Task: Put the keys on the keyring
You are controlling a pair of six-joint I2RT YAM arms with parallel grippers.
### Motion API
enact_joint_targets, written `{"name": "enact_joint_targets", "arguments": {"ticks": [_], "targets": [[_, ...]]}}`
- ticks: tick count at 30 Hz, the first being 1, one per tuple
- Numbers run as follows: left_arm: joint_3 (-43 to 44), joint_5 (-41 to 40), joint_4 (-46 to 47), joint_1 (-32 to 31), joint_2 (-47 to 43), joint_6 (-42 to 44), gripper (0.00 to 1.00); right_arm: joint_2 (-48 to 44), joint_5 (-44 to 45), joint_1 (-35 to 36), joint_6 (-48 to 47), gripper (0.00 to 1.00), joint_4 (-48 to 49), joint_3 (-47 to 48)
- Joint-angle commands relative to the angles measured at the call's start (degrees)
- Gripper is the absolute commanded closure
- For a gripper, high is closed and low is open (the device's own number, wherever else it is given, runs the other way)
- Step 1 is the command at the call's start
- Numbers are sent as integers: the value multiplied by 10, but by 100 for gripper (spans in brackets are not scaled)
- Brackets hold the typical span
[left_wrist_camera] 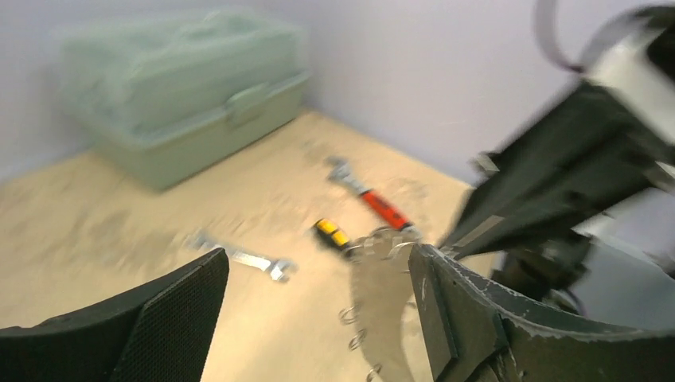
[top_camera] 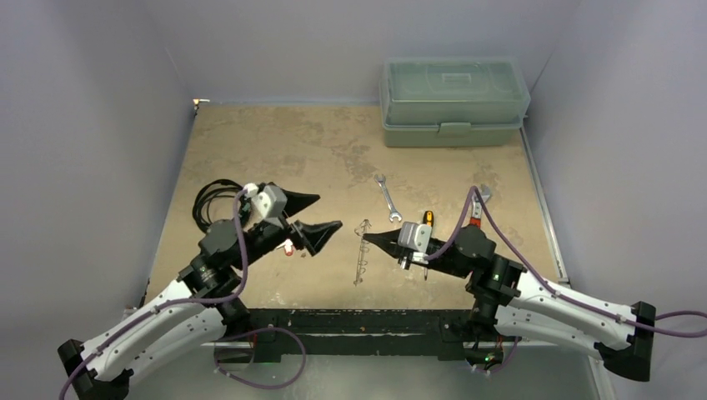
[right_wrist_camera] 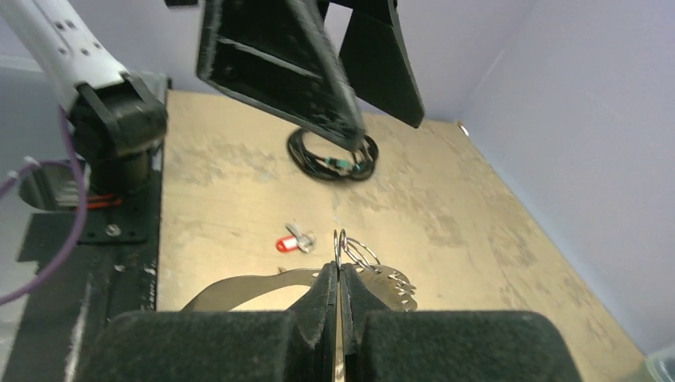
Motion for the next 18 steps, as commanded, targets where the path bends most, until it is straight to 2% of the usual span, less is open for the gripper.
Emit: {"name": "enact_joint_targets", "arguments": {"ticks": [1, 5, 11, 14, 18], "targets": [[82, -235, -250, 0, 55, -55, 16, 3, 51, 4, -46, 100, -11, 29], [135, -334, -382, 0, 138, -101, 16, 6, 54, 4, -40, 100, -10, 28], [185, -373, -516, 0, 235, -205, 18, 31, 57, 4, -29, 100, -27, 36], [190, -384, -558, 0, 269, -256, 21, 41, 58, 4, -20, 100, -33, 39], [171, -389, -558, 3, 288, -273, 22, 58, 64, 4, 2, 100, -51, 50]]}}
